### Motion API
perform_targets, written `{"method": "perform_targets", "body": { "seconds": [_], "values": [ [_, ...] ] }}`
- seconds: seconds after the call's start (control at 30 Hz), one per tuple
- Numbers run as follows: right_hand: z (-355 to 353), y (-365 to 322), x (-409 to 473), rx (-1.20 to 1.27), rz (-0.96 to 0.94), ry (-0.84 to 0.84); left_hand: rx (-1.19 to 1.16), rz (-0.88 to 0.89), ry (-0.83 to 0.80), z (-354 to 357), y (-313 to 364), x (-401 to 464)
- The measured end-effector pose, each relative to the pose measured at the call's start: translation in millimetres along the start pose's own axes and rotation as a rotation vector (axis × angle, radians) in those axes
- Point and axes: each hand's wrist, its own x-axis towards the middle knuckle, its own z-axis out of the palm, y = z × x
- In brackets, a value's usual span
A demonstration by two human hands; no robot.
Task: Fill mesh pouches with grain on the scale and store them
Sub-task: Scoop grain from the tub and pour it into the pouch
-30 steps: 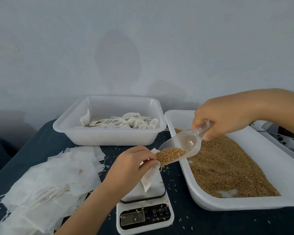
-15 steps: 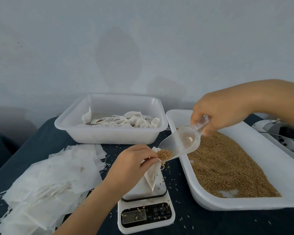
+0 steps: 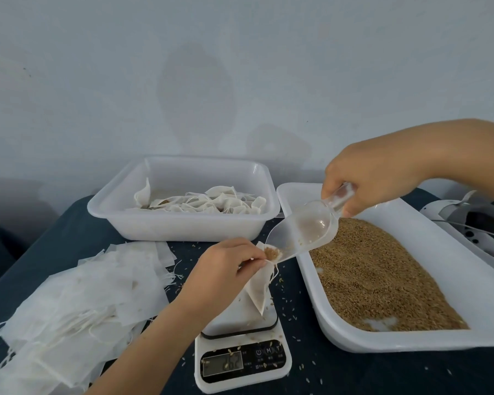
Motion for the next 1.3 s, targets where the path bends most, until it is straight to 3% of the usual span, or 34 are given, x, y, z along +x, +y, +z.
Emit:
{"method": "perform_targets", "body": {
  "seconds": [0.23, 0.5, 0.83, 1.03, 1.3],
  "values": [
    [-1, 1, 0, -0.039, 0.005, 0.011, 0.007, 0.005, 0.004, 0, 2, 1],
    [20, 16, 3, 0.129, 0.02, 0.016, 0.015, 0.008, 0.011, -1, 3, 2],
    [106, 56, -14, 0.753, 0.077, 0.124, 0.022, 0.015, 0.064, -4, 2, 4],
    [180, 74, -15, 0.967, 0.359, 0.264, -0.051, -0.03, 0.073, -6, 2, 7],
    [244, 68, 8, 0.811, 0.487, -0.007, -0.221, -0.138, 0.011, -11, 5, 11]
  ]
}}
